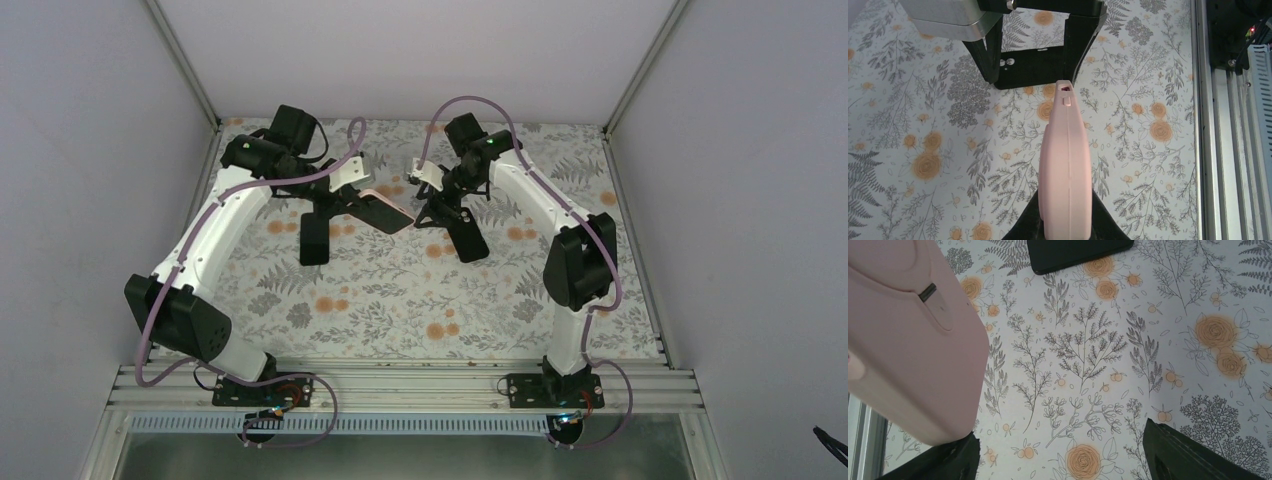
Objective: Take the phone out of the phone case
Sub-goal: Remove the phone case from the phone.
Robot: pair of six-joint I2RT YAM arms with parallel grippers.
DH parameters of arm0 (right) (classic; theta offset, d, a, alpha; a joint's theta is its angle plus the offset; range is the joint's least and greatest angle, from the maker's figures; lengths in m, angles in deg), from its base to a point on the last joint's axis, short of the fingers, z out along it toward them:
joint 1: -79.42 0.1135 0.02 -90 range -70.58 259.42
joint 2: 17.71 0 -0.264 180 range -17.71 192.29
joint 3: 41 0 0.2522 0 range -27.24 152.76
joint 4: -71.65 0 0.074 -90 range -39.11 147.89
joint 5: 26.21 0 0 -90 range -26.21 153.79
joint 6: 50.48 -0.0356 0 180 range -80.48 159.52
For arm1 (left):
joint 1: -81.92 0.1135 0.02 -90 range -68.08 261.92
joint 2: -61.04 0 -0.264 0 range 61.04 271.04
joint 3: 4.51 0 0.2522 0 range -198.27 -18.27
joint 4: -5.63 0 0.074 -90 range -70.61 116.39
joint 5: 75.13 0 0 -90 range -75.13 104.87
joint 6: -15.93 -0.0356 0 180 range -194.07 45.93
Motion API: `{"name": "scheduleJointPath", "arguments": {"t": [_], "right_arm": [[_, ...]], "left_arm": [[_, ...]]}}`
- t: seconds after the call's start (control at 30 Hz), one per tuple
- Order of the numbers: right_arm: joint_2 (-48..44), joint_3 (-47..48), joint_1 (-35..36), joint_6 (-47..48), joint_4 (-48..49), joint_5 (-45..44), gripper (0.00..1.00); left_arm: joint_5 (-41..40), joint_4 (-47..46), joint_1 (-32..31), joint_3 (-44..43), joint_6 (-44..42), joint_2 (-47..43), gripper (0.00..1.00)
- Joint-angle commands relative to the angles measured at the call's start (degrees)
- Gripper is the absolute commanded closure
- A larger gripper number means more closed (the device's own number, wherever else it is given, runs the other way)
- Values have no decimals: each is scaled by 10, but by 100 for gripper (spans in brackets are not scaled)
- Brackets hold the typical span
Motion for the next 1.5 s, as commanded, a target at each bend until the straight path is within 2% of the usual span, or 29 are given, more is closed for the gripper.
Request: {"name": "scheduleJointPath", "arguments": {"t": [0.0,0.4,0.9,1.2,1.47], "right_arm": [[-15,-6,5,15,-2,46,17],[-10,-7,5,37,-30,59,20],[16,7,4,-5,50,5,28],[116,109,-5,32,35,-77,29],[266,325,-38,46,-12,-185,29]], "left_arm": [[16,-33,-8,-1,9,-3,98],[5,-50,-8,-11,24,8,98],[35,-1,-12,-21,-6,7,98],[75,92,-27,-60,-51,-2,98],[21,93,-78,-10,-23,-64,98]]}}
